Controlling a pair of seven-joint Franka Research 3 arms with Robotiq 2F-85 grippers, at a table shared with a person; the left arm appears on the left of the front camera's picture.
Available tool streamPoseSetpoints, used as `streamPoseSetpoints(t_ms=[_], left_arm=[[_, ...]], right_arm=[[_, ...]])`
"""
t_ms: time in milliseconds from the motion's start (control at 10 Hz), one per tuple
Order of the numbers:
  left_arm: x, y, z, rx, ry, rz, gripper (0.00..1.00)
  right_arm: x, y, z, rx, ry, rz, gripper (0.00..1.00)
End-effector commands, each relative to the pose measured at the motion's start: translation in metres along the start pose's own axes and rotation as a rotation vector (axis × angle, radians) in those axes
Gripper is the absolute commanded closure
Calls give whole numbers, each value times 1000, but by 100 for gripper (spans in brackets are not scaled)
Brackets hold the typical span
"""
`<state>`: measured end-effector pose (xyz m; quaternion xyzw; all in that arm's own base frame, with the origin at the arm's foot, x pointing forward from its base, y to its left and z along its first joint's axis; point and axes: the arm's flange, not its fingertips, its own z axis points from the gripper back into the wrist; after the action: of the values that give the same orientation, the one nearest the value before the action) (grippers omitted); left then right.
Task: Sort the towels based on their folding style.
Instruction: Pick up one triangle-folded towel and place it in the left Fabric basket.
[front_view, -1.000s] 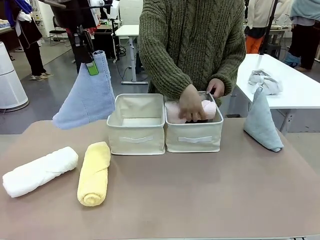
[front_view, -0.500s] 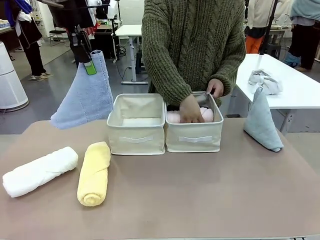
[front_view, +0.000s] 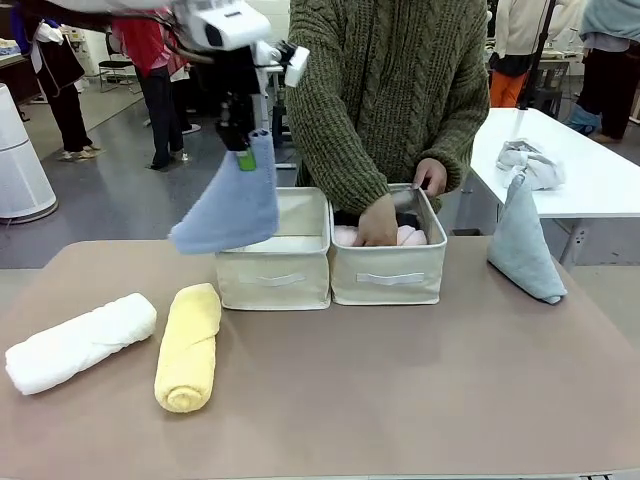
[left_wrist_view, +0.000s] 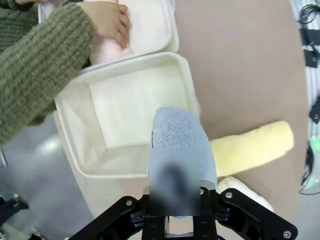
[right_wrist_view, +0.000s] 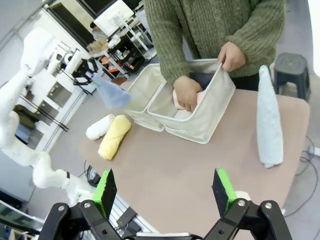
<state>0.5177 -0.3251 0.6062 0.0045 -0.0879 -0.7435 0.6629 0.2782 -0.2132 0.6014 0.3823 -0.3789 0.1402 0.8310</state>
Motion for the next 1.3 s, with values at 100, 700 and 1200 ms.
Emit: streamPoseSetpoints(t_ms=[100, 700, 1200], left_arm=[[26, 32, -2, 66, 5, -81, 84], [33, 32, -62, -34, -14, -117, 84], [-6, 22, -104, -135, -75, -81, 84]], right_arm=[[0, -1, -1, 1, -5, 4, 0], [0, -1, -1, 1, -5, 4, 0], [0, -1, -1, 1, -5, 4, 0]])
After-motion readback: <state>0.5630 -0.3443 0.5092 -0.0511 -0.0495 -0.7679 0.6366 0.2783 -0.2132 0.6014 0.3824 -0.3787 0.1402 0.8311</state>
